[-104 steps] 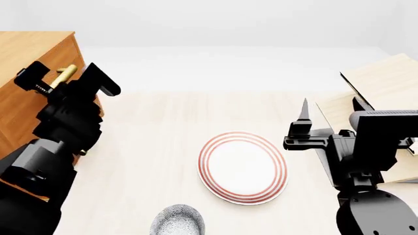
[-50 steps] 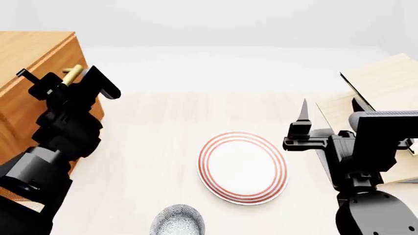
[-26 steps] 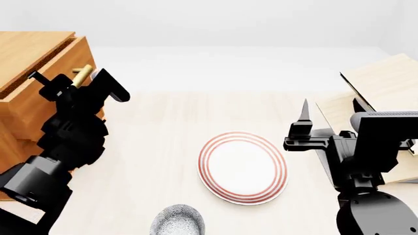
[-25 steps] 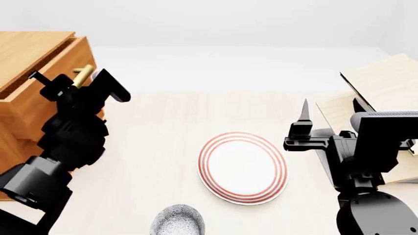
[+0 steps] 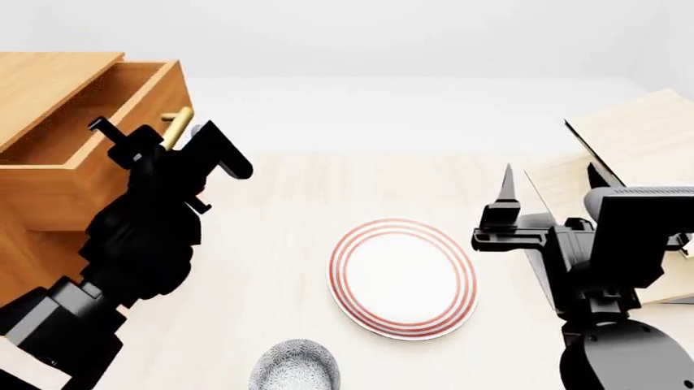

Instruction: Open the top drawer of the cabinet and put the bowl in it.

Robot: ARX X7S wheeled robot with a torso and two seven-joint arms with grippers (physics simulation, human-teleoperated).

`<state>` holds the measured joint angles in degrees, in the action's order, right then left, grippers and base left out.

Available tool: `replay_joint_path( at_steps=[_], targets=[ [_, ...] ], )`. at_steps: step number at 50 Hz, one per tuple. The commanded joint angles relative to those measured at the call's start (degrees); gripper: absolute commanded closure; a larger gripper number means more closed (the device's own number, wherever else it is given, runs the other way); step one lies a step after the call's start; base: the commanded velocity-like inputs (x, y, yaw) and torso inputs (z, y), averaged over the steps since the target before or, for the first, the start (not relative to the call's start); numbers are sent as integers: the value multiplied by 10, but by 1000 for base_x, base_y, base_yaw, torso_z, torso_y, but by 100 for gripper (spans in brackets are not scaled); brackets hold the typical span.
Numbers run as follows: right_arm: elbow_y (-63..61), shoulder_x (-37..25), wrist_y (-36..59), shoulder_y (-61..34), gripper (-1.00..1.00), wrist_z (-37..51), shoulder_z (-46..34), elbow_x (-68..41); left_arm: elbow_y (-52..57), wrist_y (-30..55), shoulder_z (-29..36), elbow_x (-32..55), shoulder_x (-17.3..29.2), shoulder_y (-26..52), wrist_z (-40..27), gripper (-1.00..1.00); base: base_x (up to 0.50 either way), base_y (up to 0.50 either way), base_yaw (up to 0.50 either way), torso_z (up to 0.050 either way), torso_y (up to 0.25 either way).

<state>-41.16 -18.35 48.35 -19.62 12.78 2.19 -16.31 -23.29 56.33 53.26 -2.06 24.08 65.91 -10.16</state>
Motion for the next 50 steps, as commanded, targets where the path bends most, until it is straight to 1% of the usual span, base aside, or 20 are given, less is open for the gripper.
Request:
replay_joint_path(
  at_steps=[1,5,23,24,31,43,47,50],
  targets=[
    [1,-1,-5,3,-100,1,1,-3,56,5,8,26,-1,-9,-1,100,0,0,0,0,0],
    [3,-1,-8,5,-100,1,2,-3,77,14,11,26,2,-14,0,100,-3,0,0,0,0],
    [3,-3,-12,9,-100,4,5,-9,102,20,11,29,3,-18,4,100,-8,0,3,0,4],
    [4,-3,-13,9,-100,4,4,-9,106,20,8,29,3,-17,1,-100,-12,0,6,0,11],
    [6,-4,-15,9,-100,5,3,-10,165,46,6,32,13,-16,8,-100,-2,0,1,0,2],
    [3,-5,-15,9,-100,7,3,-13,361,118,26,35,40,-35,20,-100,0,0,0,0,0],
    [2,-6,-16,10,-100,8,3,-14,420,143,17,40,40,-23,26,-100,0,0,0,0,0],
    [3,-6,-18,11,-100,8,2,-14,463,169,-11,48,34,-1,33,-100,0,0,0,0,0]
  ],
)
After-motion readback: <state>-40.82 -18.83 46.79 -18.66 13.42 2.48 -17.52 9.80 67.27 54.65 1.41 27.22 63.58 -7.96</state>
